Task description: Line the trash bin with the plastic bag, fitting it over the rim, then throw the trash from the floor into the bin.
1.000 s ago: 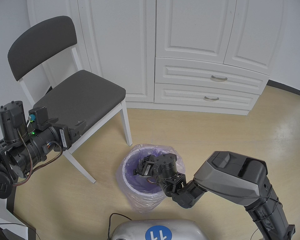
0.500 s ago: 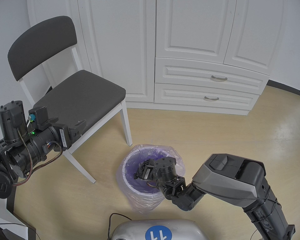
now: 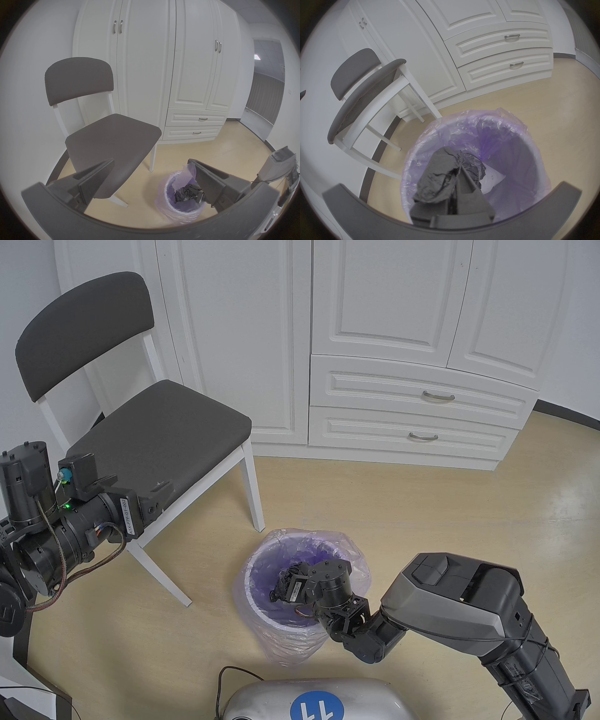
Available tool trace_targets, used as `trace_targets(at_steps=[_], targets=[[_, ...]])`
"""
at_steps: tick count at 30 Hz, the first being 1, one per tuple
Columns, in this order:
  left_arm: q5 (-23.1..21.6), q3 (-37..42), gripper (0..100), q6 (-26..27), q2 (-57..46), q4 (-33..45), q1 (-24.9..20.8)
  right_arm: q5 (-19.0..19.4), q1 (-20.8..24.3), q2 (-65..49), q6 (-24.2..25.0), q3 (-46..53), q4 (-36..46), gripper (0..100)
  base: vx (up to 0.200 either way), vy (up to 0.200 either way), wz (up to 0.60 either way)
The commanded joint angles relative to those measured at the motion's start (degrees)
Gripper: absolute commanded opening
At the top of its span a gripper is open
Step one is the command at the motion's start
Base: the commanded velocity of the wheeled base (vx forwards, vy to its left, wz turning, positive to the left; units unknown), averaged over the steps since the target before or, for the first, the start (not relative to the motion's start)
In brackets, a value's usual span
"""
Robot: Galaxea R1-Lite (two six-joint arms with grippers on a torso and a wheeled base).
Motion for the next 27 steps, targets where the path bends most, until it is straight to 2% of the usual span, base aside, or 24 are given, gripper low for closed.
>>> trace_targets(at_steps=[1,18,19,27], targets=[[0.0,0.0,100,0.0,0.2,0.0,0.0,0.0,0.0,0.5,0.0,-0.4,0.1,0,0.0,0.0,0.0],[0.0,0.1,100,0.0,0.2,0.0,0.0,0.0,0.1,0.9,0.0,-0.6,0.0,0,0.0,0.0,0.0],[0.0,0.1,100,0.0,0.2,0.0,0.0,0.0,0.1,0.9,0.0,-0.6,0.0,100,0.0,0.0,0.0],[0.0,0.1,100,0.0,0.2,0.0,0.0,0.0,0.4,1.3,0.0,-0.6,-0.1,100,0.0,0.0,0.0]])
